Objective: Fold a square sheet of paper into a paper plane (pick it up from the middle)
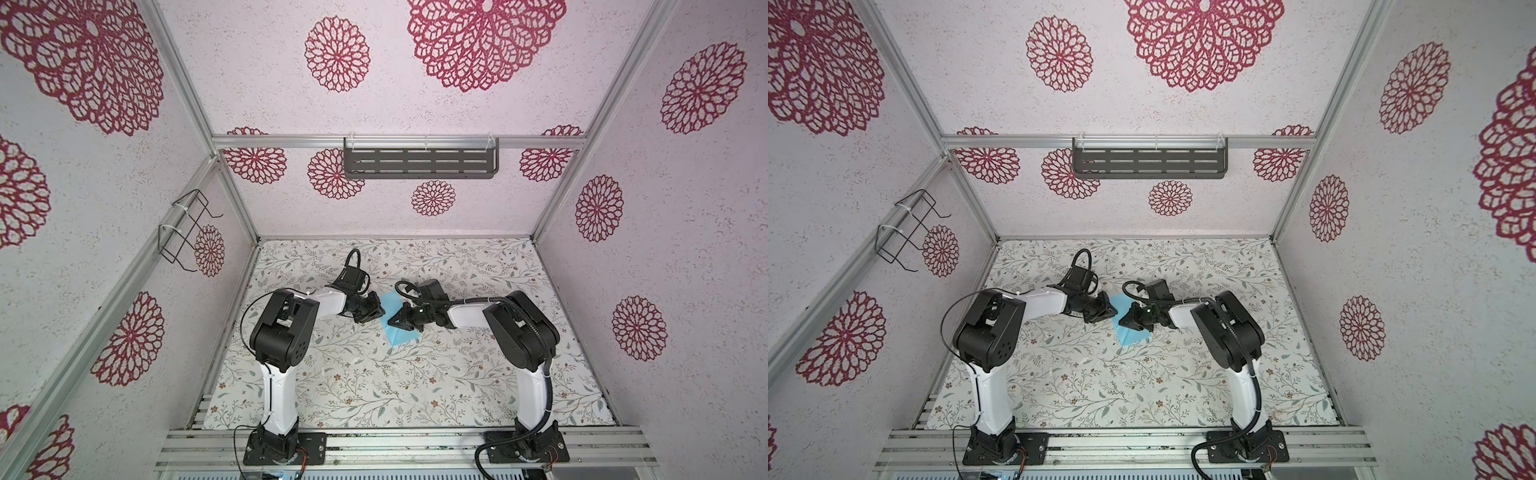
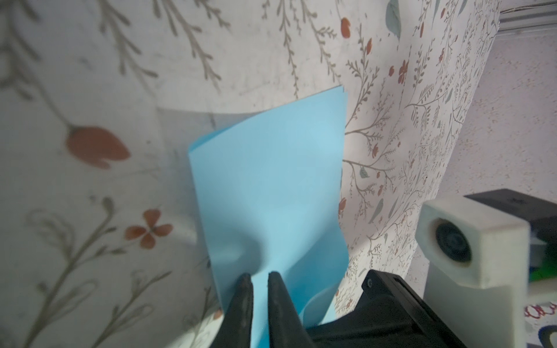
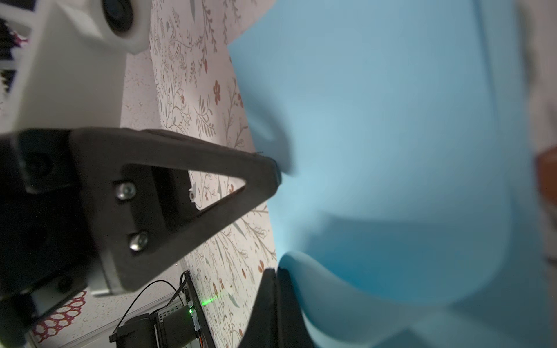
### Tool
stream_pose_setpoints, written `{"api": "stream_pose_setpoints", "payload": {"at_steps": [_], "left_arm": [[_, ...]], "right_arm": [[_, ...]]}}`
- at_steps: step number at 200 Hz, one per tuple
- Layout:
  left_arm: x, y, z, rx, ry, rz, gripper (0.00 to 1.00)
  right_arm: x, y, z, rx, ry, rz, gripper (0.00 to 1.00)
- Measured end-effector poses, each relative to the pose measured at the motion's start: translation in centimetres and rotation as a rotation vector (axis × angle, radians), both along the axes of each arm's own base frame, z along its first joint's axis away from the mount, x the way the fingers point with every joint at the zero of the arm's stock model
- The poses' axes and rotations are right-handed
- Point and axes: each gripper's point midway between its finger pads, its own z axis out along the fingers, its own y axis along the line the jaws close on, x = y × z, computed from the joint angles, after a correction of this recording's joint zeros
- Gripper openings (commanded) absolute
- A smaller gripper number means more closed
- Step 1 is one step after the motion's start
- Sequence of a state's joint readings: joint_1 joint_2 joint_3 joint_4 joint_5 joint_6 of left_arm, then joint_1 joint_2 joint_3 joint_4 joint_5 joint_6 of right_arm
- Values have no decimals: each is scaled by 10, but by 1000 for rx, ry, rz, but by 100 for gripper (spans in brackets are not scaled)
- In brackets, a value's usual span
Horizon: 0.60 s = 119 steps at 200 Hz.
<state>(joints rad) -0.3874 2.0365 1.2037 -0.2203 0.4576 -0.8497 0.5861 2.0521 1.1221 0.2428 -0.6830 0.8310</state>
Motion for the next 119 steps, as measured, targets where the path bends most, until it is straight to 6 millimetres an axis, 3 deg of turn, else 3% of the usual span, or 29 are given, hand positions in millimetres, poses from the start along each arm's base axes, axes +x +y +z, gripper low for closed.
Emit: {"api": "stream_pose_setpoints", "payload": {"at_steps": [119], "left_arm": [[0,0,0,0,1,0,16]], "right_arm": [[-2,0,-12,-16,17,2,7]]}}
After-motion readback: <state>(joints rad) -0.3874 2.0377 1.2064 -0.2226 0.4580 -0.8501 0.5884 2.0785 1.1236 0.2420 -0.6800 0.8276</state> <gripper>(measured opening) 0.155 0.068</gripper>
